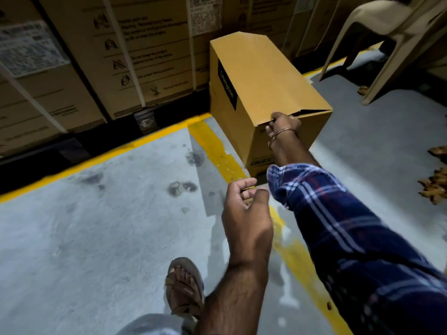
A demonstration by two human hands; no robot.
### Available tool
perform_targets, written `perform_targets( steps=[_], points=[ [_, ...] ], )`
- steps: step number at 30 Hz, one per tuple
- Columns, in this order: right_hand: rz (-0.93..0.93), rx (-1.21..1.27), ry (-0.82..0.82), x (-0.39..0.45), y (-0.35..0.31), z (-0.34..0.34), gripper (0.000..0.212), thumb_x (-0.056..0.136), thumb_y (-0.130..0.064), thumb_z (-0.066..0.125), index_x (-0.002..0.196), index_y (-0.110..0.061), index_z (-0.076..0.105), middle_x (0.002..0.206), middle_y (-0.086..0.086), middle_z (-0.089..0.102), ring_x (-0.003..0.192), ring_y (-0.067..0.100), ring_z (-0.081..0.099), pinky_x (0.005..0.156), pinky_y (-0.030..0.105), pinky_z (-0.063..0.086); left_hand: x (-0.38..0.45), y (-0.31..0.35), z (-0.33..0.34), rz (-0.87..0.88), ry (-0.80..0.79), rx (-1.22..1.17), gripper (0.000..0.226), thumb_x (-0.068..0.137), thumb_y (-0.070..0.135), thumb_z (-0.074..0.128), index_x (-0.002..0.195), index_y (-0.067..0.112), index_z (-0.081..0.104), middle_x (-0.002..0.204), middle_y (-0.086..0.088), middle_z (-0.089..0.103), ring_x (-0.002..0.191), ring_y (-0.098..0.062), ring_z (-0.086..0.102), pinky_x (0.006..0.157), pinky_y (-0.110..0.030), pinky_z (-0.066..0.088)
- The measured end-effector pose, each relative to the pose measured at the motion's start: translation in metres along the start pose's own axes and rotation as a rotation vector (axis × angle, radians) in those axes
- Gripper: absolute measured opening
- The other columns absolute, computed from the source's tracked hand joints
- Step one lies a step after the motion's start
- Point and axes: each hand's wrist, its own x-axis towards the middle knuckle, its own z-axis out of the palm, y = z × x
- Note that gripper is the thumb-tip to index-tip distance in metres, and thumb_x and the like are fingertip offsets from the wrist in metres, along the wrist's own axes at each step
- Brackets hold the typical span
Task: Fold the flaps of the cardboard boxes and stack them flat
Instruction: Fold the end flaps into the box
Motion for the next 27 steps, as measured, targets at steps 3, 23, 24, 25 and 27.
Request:
perform_targets(
  steps=[3, 23, 24, 25, 27],
  points=[
    [0.002, 0.031, 0.080, -0.028, 0.023, -0.001, 0.020, 0.095, -0.002, 0.062, 0.084, -0.010, 0.048, 0.066, 0.009, 0.046, 0.046, 0.013, 0.048, 0.036, 0.021, 0.047, 0.011, -0.003, -0.003, -0.063, 0.077, 0.013, 0.022, 0.093, 0.020, 0.069, 0.113, 0.028, 0.065, 0.106, 0.002, 0.070, 0.090, -0.012, 0.067, 0.088, -0.048, 0.058],
    [-0.073, -0.631, -0.012, -0.052, 0.037, -0.151, 0.064, 0.076, -0.073, 0.070, 0.113, -0.021, 0.066, 0.114, 0.004, 0.069, 0.111, 0.030, 0.063, 0.096, 0.055, 0.054, 0.093, -0.042, -0.022, -0.432, 0.054, -0.046, 0.075, 0.085, 0.058, 0.073, 0.146, 0.022, 0.050, 0.152, -0.002, 0.045, 0.127, -0.021, 0.046, 0.097, -0.037, 0.037],
    [-0.079, -0.632, -0.054, -0.051, 0.039, -0.149, 0.053, 0.080, -0.065, 0.073, 0.109, -0.021, 0.067, 0.109, 0.002, 0.070, 0.107, 0.029, 0.065, 0.090, 0.058, 0.057, 0.095, -0.045, -0.023, -0.399, 0.071, 0.035, 0.081, 0.084, 0.059, 0.074, 0.151, 0.021, 0.045, 0.156, -0.004, 0.040, 0.133, -0.025, 0.044, 0.101, -0.041, 0.040],
    [-0.109, -0.627, -0.073, -0.056, 0.038, -0.145, 0.043, 0.083, -0.057, 0.075, 0.106, -0.022, 0.068, 0.106, 0.000, 0.071, 0.106, 0.028, 0.066, 0.087, 0.058, 0.059, 0.095, -0.042, -0.025, -0.352, 0.092, 0.123, 0.088, 0.083, 0.061, 0.074, 0.154, 0.022, 0.041, 0.158, -0.006, 0.035, 0.137, -0.029, 0.041, 0.106, -0.046, 0.042],
    [-0.169, -0.608, -0.087, -0.067, 0.041, -0.139, 0.030, 0.086, -0.049, 0.076, 0.101, -0.025, 0.069, 0.103, -0.003, 0.071, 0.103, 0.025, 0.067, 0.084, 0.057, 0.060, 0.094, -0.031, -0.033, -0.283, 0.148, 0.274, 0.099, 0.075, 0.072, 0.072, 0.154, 0.022, 0.039, 0.157, -0.007, 0.034, 0.138, -0.033, 0.041, 0.109, -0.055, 0.043]
  ],
)
